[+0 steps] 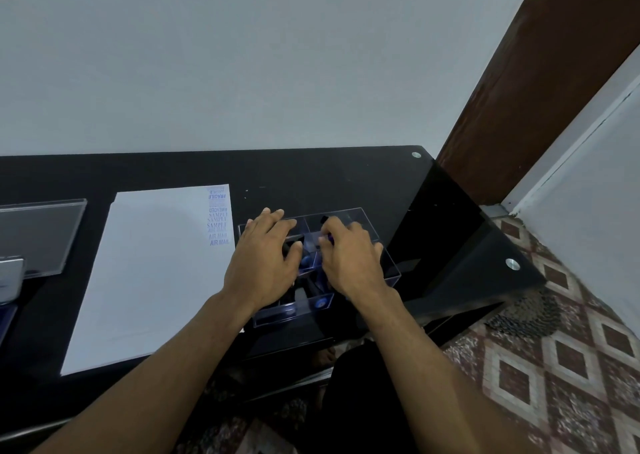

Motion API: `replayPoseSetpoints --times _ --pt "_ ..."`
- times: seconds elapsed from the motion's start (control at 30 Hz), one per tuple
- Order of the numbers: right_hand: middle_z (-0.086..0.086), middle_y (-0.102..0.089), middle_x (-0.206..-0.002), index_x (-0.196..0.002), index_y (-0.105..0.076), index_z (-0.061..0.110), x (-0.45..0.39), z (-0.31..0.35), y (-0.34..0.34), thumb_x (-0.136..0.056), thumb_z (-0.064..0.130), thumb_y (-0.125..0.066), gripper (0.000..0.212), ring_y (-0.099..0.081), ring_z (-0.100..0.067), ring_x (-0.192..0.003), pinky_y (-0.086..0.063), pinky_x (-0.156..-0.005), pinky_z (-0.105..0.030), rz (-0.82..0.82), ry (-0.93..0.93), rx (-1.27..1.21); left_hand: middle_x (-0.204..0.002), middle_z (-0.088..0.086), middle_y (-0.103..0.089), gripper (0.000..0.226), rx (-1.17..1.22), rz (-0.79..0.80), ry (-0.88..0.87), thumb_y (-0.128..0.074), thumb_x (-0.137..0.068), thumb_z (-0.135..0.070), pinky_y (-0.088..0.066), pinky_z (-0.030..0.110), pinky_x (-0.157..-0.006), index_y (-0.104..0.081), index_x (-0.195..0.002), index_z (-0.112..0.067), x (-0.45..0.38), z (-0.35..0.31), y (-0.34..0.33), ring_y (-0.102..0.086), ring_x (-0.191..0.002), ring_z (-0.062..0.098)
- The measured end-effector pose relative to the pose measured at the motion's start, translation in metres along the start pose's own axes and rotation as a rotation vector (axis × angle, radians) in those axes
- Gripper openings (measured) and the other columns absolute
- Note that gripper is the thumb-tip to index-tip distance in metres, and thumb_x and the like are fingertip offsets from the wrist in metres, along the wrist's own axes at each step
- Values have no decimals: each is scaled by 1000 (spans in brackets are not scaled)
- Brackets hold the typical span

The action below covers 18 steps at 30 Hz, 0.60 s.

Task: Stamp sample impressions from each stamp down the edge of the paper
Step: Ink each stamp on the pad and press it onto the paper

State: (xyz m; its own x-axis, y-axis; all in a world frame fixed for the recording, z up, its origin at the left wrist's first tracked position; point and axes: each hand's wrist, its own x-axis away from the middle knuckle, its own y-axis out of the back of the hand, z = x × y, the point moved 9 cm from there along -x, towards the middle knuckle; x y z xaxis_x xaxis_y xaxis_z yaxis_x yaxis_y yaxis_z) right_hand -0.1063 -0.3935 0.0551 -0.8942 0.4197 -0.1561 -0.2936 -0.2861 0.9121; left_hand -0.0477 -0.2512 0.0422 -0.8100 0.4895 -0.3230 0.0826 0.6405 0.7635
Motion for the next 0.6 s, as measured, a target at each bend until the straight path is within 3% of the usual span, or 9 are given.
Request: replayPoseSetpoints --times 0.07,0.17,0.3,0.47,0.6 --pt "-1 -53 -99 -104 -48 30 0 3 5 -99 27 -49 6 -50 -21 -94 -35 -88 -46 -66 11 36 -156 5 -43 44 41 -6 15 -58 -99 -30 -18 43 -125 -55 -141 -16 0 0 2 -22 -152 20" --pt "-3 -52 -92 -110 -48 28 0 15 12 -95 12 -49 22 -50 -23 -87 -37 -80 -42 -143 62 63 -155 4 -43 43 85 -12 15 -58 -100 -30 -23 48 -124 -55 -141 -16 2 4 5 -20 -152 19" --pt "-4 -52 -94 -111 -50 20 4 33 15 -95 5 -47 23 -47 -21 -88 -42 -68 -33 -154 136 -76 -155 6 -43 45 60 -20 47 -50 -103 -34 -27 46 -121 -53 -143 -15 11 27 22 -25 -150 23" --pt "-4 -48 -118 -113 -64 13 20 74 20 -92 -1 -57 26 -55 -11 -85 -53 -66 -22 -235 246 -320 -156 9 -42 55 -135 -3 147 -32 -103 -48 -20 50 -123 -51 -144 -16 38 87 52 -32 -148 30" --pt "2 -45 -115 -111 -65 16 32 115 11 -88 0 -63 28 -55 -6 -84 -53 -71 -17 -264 303 -415 -159 10 -38 53 -334 68 245 -31 -104 -45 -15 53 -124 -48 -147 -18 68 138 72 -27 -150 33"
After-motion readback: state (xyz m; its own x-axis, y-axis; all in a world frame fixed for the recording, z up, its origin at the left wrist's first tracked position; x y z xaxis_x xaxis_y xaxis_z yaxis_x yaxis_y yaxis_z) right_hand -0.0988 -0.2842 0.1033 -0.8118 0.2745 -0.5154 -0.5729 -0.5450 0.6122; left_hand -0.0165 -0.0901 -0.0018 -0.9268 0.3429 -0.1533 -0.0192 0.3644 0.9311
